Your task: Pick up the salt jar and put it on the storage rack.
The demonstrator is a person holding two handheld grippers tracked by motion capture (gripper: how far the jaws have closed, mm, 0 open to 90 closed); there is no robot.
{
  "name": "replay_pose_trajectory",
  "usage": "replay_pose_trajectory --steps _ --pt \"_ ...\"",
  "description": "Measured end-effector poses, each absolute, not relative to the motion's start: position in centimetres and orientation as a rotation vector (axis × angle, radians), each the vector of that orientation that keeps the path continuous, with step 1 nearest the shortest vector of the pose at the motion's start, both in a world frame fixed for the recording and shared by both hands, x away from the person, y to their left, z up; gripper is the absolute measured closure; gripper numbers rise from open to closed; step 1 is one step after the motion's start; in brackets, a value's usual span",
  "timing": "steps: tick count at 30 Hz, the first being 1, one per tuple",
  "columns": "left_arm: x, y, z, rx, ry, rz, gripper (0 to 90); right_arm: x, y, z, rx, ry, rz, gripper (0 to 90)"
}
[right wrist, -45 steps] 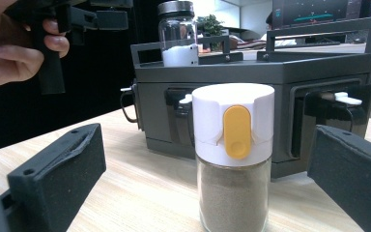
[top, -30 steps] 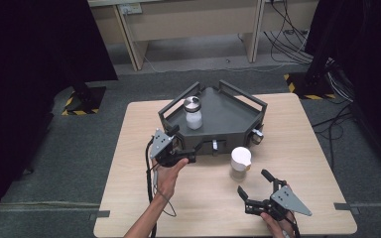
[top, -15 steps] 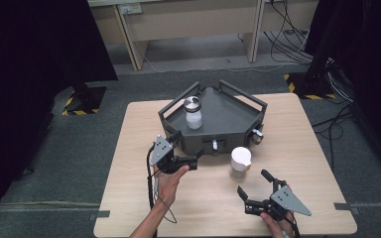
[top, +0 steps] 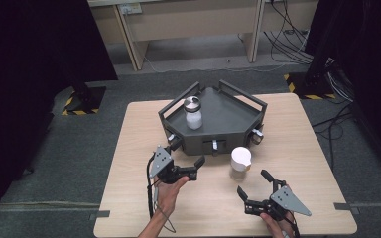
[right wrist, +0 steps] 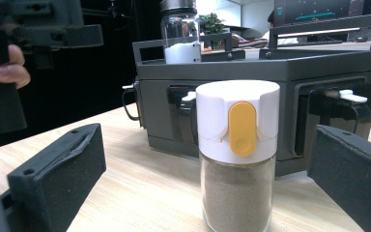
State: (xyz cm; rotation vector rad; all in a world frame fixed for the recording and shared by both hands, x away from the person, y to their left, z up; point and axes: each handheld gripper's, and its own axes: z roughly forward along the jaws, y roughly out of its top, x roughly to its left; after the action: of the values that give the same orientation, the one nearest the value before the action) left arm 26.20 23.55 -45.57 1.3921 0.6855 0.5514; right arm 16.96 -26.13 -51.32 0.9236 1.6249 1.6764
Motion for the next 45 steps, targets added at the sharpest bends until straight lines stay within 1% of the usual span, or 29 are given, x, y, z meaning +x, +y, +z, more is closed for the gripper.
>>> replay_pose_trajectory --steps 8,12,17,33,45 --pt "25.0 24.3 -46.9 1.392 0.676 0.549 0.0 17.0 -26.1 -51.3 0.920 1.629 1.675 0.3" --pt "24.2 24.6 -47.5 1.399 0.661 0.580 0.0 16.9 -26.0 -51.3 0.920 1.630 1.676 0.3" --pt "23.6 24.7 -48.4 1.392 0.653 0.575 0.0 17.0 -26.0 -51.4 0.919 1.631 1.677 0.3" --pt "22.3 25.3 -51.0 1.428 0.632 0.601 0.0 17.1 -26.1 -51.5 0.919 1.637 1.678 0.3" --pt "21.3 25.9 -52.3 1.447 0.652 0.586 0.0 17.2 -26.0 -51.6 0.918 1.641 1.685 0.3"
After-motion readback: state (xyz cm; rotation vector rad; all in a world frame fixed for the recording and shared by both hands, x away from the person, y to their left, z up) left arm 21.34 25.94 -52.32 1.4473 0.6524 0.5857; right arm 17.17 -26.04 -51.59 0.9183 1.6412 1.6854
